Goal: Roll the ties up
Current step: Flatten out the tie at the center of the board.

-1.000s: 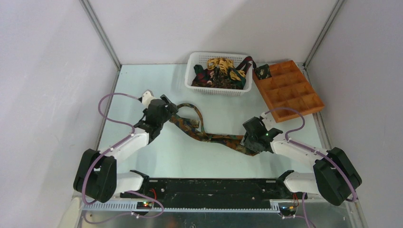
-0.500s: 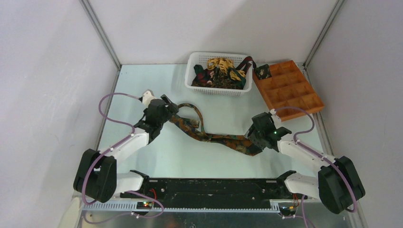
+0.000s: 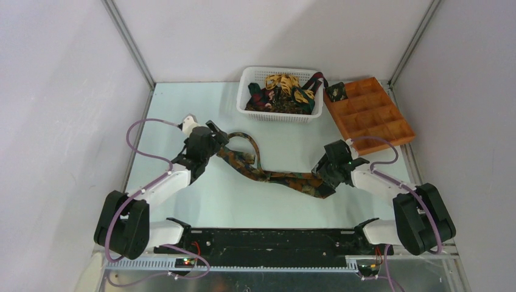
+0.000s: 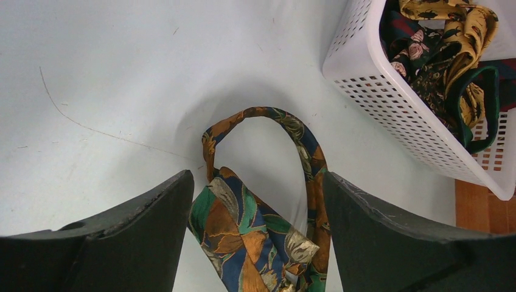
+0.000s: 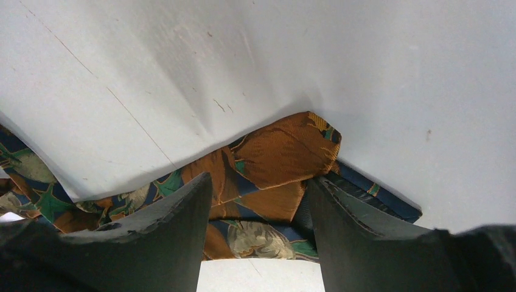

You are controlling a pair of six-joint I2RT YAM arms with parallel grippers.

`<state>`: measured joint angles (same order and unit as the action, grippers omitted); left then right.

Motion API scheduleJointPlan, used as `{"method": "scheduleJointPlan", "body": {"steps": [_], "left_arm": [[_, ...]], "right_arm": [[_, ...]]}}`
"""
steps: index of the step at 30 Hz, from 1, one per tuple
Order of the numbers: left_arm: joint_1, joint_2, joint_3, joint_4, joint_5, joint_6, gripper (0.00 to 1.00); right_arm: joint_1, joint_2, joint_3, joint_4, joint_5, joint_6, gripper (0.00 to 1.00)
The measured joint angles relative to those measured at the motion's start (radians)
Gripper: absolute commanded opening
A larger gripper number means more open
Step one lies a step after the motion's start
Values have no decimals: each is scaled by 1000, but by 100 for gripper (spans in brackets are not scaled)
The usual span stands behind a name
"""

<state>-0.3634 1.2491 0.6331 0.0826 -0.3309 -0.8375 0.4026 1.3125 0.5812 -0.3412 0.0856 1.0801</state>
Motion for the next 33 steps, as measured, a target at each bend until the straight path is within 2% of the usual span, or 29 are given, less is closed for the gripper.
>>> {"method": "scheduleJointPlan", "body": {"steps": [4,6,7,11,19,28,33], "left_arm": [[0,3,0,5,4,0,83],[0,6,0,5,5,0,83],[0,7,0,5,5,0,83],[3,8,0,5,6,0,83],[9,8,-32,11,6,0,83],[21,7,-33,12,21,0,84],[31,7,-33,12,26,7,88]], "right_arm": [[-10,29,17,13,-11,0,58],[-14,45,24,23,-12,0,51],[-16,52,26,29,-13,-2,42],[-22,76,30,45,-7,-22,24],[-29,96,31,65,-7,-47,0],[-31,90,26,72,-8,-61,0],[-32,35,4,37,17,-69,0]]}}
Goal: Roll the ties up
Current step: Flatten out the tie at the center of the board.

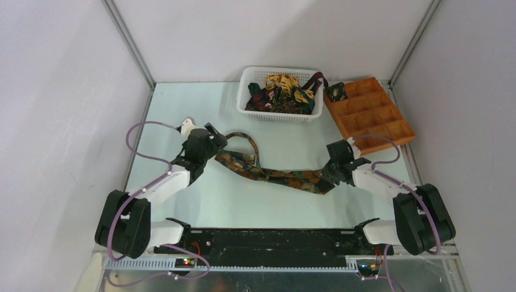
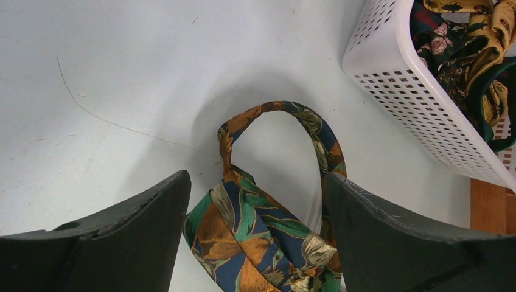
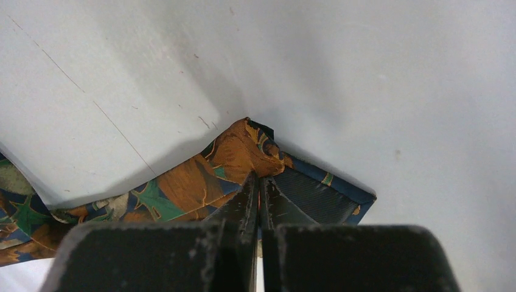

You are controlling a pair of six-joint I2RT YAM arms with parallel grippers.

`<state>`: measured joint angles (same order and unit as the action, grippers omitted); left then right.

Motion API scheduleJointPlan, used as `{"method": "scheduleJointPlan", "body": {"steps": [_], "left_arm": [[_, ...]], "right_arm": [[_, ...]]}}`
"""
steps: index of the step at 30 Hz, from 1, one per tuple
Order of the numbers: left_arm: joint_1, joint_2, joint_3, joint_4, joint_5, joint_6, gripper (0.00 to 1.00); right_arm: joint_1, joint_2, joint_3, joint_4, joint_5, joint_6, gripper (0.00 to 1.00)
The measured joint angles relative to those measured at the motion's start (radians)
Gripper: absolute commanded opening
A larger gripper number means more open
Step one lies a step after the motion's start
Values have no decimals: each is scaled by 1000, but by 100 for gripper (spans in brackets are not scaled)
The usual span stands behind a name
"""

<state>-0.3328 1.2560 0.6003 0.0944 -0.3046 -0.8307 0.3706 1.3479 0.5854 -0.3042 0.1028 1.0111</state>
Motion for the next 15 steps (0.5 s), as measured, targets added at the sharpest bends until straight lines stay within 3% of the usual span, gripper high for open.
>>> {"method": "scheduleJointPlan", "body": {"steps": [6,15], "left_arm": [[5,5,0,0,26,5,99],[6,74,0,1,88,11,100]], "right_arm": [[-32,-125,-7,-87,53,-14,0],[-64,-243,-7,-183,116,-27,0]]}}
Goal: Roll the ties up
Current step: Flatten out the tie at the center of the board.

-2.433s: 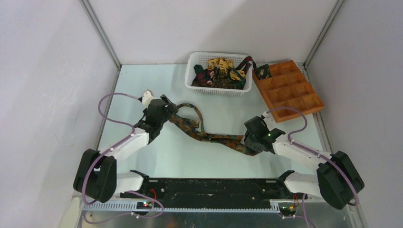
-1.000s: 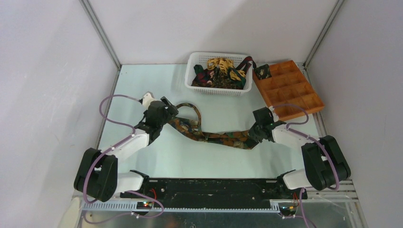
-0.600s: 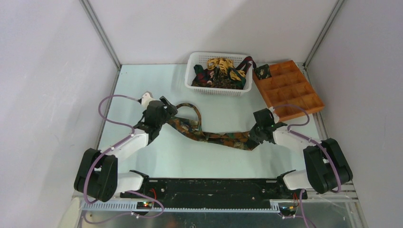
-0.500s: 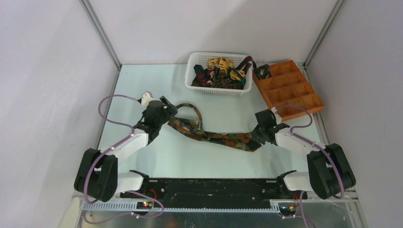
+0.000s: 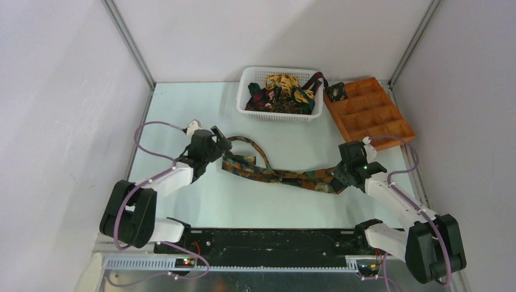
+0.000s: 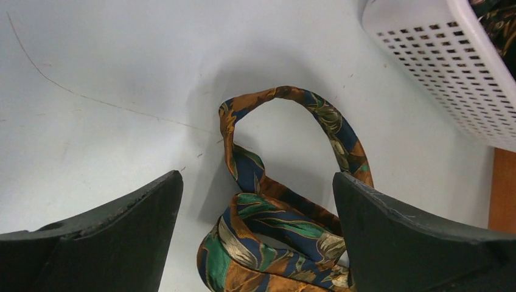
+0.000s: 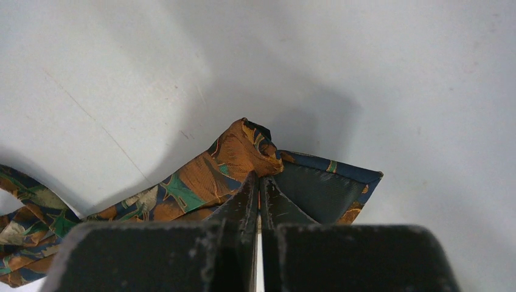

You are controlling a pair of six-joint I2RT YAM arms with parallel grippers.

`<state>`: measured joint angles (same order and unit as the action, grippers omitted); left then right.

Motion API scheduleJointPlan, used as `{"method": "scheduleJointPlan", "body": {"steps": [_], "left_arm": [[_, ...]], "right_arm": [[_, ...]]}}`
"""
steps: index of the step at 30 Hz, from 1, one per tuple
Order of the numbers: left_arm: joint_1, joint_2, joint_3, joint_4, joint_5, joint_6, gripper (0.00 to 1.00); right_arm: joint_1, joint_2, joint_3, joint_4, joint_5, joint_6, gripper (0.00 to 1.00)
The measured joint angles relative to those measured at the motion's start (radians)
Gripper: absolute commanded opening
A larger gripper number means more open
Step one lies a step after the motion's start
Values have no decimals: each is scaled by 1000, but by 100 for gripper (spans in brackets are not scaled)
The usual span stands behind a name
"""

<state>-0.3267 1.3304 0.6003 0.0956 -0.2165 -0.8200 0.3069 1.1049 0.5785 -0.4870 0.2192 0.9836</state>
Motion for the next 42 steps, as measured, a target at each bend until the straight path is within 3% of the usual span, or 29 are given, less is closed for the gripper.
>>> {"method": "scheduleJointPlan", "body": {"steps": [5,12,22,26,29,31,42], "left_arm": [[0,42,6,0,24,0,98],[0,192,127,-20,43,1,71],[0,235,196,-107,11,8,60],[-1,161,193,-115,10,8,40],[-14,136,209,-100,14,10,9],[-33,150,230,-95,17,4,1],[-99,356,283,-103,42,-18,0]], "right_arm": [[-27,-20,0,-29,14,-9,0],[-42,-47,0,-57,19,-16,0],[-62,-83,0,-71,24,-29,0],[-64,-83,0,-73,24,-33,0],[-65,-82,0,-73,24,-34,0],[-67,-82,0,-73,24,-34,0],[-71,-87,0,-79,29,-34,0]]}}
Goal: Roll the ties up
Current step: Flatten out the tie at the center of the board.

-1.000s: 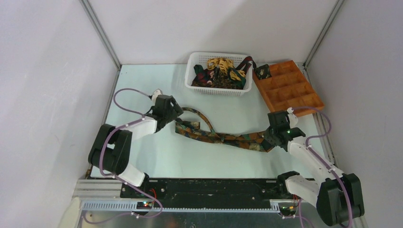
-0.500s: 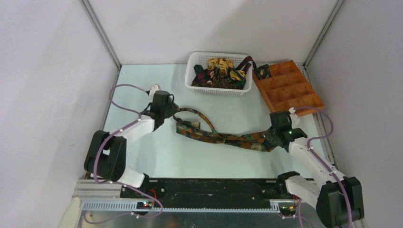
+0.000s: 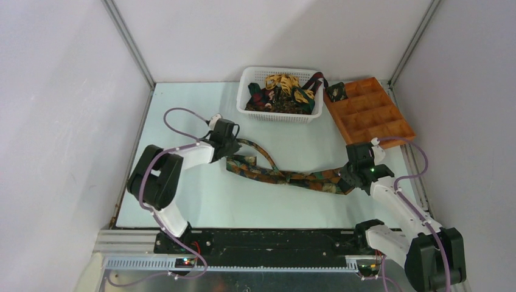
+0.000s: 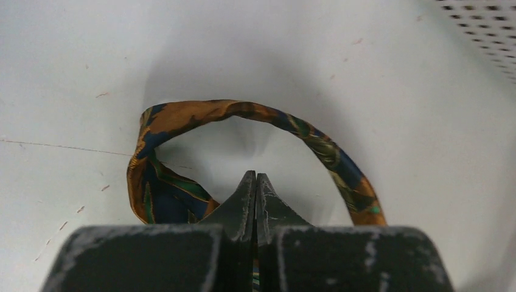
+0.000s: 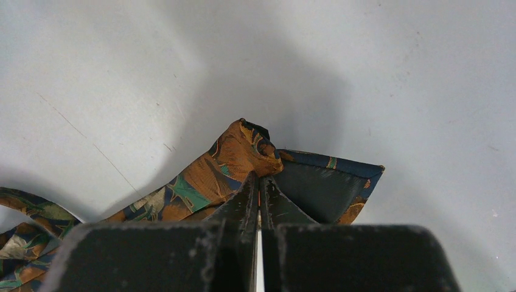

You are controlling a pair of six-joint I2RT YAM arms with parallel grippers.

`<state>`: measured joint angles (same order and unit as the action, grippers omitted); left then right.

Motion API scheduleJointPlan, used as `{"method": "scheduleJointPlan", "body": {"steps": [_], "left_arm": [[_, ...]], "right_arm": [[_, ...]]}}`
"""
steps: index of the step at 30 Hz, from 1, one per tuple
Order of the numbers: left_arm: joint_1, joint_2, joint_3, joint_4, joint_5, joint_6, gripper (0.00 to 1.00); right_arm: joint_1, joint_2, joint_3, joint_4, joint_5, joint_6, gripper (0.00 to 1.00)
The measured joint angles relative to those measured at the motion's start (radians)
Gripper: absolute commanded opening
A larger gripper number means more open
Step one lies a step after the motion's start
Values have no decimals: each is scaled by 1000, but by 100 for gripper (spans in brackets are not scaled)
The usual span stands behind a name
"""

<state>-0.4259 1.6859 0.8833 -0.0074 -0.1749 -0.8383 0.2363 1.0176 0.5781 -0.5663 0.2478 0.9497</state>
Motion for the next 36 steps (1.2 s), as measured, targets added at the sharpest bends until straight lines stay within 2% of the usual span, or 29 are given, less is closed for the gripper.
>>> {"method": "scheduleJointPlan", "body": {"steps": [9,21,30,36], "left_arm": [[60,87,56,-46,9,-16,0],[180,101,94,-92,-5,-26,0],[212,128,219,-192,-86,11,0],[217,134,306,-260,-196,114,0]], "right_arm": [[-30,-30,0,-13,27,7,0],[-112,-146,0,-62,46,10,0],[-145,-148,0,-65,44,8,0],[-159,-148,0,-69,45,5,0]]}}
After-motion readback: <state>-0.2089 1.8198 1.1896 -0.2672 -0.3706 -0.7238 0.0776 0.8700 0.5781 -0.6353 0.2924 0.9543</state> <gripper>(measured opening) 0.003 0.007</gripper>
